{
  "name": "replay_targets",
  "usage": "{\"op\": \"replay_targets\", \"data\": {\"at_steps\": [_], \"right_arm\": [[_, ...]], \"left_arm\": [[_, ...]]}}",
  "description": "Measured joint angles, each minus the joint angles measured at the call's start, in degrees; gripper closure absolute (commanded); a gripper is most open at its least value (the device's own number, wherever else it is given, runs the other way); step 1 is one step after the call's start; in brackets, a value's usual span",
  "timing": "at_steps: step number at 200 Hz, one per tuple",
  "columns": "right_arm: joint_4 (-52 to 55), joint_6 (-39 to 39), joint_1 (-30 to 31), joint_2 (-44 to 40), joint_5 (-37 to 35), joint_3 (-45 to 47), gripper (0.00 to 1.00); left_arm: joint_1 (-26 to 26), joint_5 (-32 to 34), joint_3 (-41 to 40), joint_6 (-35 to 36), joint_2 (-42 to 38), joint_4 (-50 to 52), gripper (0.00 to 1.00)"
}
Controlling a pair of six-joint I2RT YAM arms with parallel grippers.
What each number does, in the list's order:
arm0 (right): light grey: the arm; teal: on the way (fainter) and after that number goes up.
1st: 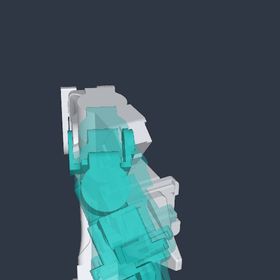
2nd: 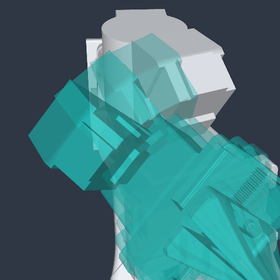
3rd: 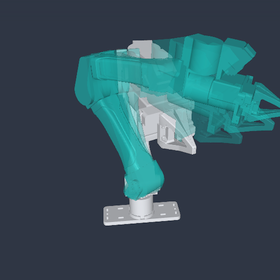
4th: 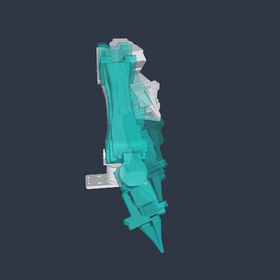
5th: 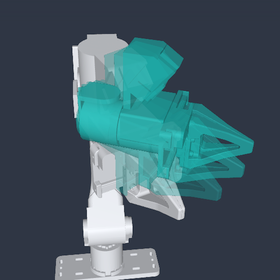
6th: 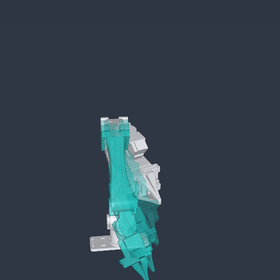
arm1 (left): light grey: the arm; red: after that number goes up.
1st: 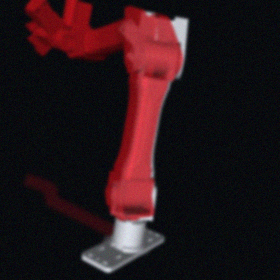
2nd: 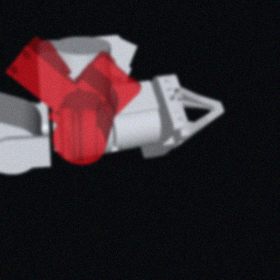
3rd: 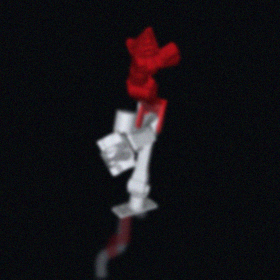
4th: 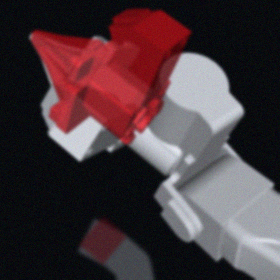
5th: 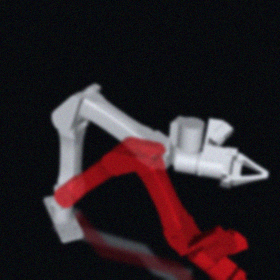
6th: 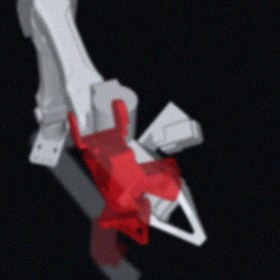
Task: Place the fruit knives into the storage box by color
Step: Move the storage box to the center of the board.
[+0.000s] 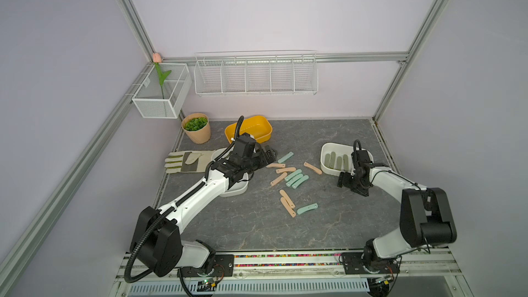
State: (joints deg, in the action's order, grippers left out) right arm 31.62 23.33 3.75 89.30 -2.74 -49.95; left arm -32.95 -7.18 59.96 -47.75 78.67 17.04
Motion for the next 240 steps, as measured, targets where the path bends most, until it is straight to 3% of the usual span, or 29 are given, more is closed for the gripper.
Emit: {"op": "replay_targets", "data": {"at_steps": [105,160,240], "right_arm": [[0.9,-2.8,-1.2,8.7,-3.4,-11.0,0.26],[3.8,-3.7,-2.6,10.2,-8.3,-12.5,0.27],[7.0,-3.2,-6.4,12.6,-9.7,-17.1,0.28]], "left_arm": [[5.7,0.2,-0.2,1.9,-2.4,2.8,0.01],[7.2,-1.5,0.0,3.7,-2.4,5.0,0.01],[8.5,-2.8,1.3,5.6,-2.0,7.0,0.01]]}}
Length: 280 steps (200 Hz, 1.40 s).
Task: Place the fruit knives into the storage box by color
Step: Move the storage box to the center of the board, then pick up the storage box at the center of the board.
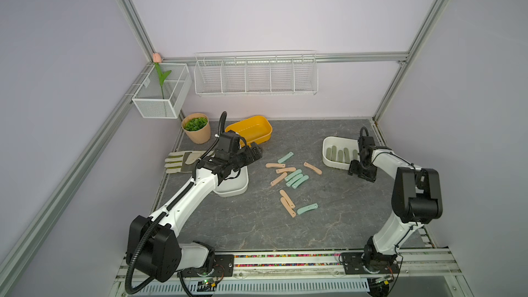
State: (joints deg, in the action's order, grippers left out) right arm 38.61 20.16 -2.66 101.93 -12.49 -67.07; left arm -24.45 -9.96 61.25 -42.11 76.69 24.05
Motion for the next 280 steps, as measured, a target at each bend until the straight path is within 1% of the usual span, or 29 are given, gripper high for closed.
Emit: {"op": "replay_targets", "data": {"at_steps": [40,78,92,107,136,155,175,196,218,239,259,280], "right_arm": [[0.1,0.0,-0.1,2.3,0.6,-4.0,0.28],[-0.9,0.7,0.5,1.7,3.6,-2.4,0.27],[-1.3,1.0,1.6,-1.1,5.3,0.4,0.26],[-1.2,1.6,3.6,-5.9,7.5,3.5,0.25],[-1.5,2.8,7.0,-15.5,12.7,6.6,0.18],[-2.7,4.1,7.5,-20.5,16.8,8.3,0.12],[-3.4,5.4,7.5,-23.8,20.9,9.8,0.08],[-3.7,6.2,7.6,-25.5,24.5,10.6,0.06],[-4.0,6.9,7.7,-26.8,26.8,11.5,0.06],[-4.2,7.5,7.7,-27.8,28.3,12.2,0.05],[-4.2,7.9,7.7,-28.4,29.2,12.7,0.00],[-4.1,8.2,7.8,-29.0,29.5,12.8,0.01]], "left_arm": [[1.1,0.2,0.0,1.1,0.0,1.2,0.01],[3.5,2.4,0.9,3.3,0.3,3.6,0.01],[4.3,3.1,2.9,4.5,1.6,5.0,0.01],[4.7,4.1,5.8,6.4,4.2,6.6,0.00],[4.7,5.8,12.3,10.0,11.8,10.8,0.05],[4.7,7.3,17.1,12.3,17.7,15.0,0.09],[4.7,8.9,21.9,14.4,23.0,18.6,0.14],[4.3,11.2,25.7,16.4,27.1,21.6,0.24],[3.5,13.3,28.9,18.3,30.4,24.3,0.34],[2.8,14.9,31.1,19.3,33.4,26.1,0.39],[2.4,15.8,31.8,20.1,36.0,27.1,0.44],[2.4,16.2,31.8,20.2,38.2,28.0,0.54]]}}
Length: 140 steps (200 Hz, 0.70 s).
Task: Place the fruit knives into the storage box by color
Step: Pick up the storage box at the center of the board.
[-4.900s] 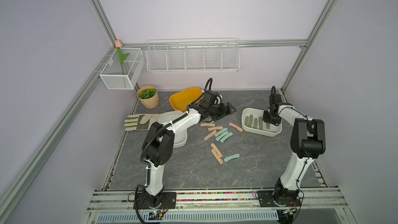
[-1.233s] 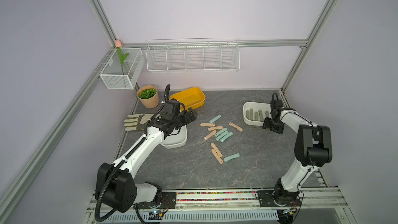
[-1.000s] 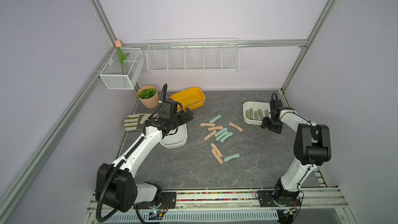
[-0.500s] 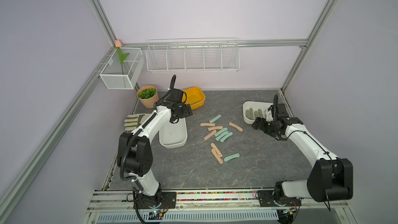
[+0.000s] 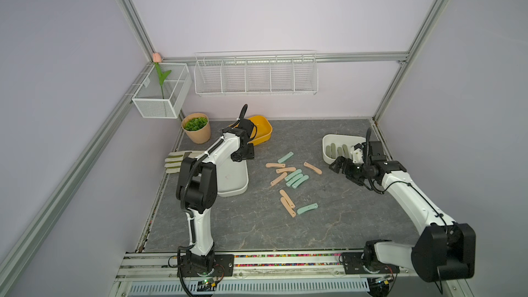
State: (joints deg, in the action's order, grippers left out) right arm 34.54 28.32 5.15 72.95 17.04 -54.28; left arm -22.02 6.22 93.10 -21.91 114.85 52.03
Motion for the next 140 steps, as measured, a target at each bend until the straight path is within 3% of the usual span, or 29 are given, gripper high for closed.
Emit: {"op": "replay_targets", "data": {"at_steps": [79,140], "right_arm": [[1.2,-0.2,0.0,-1.2,-0.7,0.0,0.03],[1.6,-0.2,0.0,-1.2,-0.7,-0.4,0.11]], "left_arm": [[-0.6,-1.6,-0.2,0.0,1.4,0.1,1.00],[-1.8,-2.3,-1.2,1.3,-1.2,1.2,1.00]]}}
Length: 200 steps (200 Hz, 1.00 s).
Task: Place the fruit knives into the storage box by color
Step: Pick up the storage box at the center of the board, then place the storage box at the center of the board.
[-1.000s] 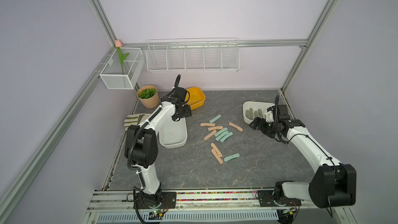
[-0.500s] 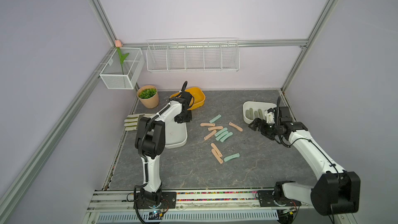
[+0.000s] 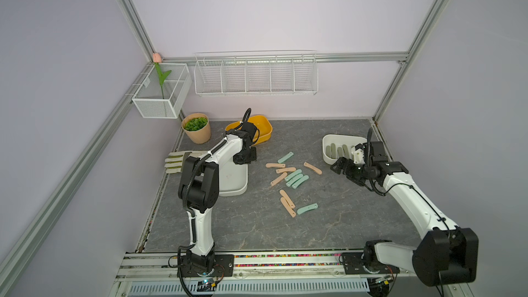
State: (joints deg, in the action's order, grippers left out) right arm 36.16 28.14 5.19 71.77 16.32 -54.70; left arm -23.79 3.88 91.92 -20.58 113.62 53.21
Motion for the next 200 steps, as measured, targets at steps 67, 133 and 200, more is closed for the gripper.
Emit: {"op": "replay_targets", "data": {"at_steps": [67,133,200], "right_arm": [[1.6,0.4,-5.6,0.0,0.8,-4.0,0.11],[2.5,5.1,-21.8,0.0,3.1,-11.4,0.11],[0.4,11.1,-40.0,-0.4,7.3,-8.4,0.10]], "left_arm": [[-11.1,1.3,7.1,2.8,-7.6,5.2,1.00],[-31.3,9.5,28.3,11.5,-0.1,7.2,1.00],[-46.1,18.0,31.4,26.3,9.3,-1.1,1.00]]}}
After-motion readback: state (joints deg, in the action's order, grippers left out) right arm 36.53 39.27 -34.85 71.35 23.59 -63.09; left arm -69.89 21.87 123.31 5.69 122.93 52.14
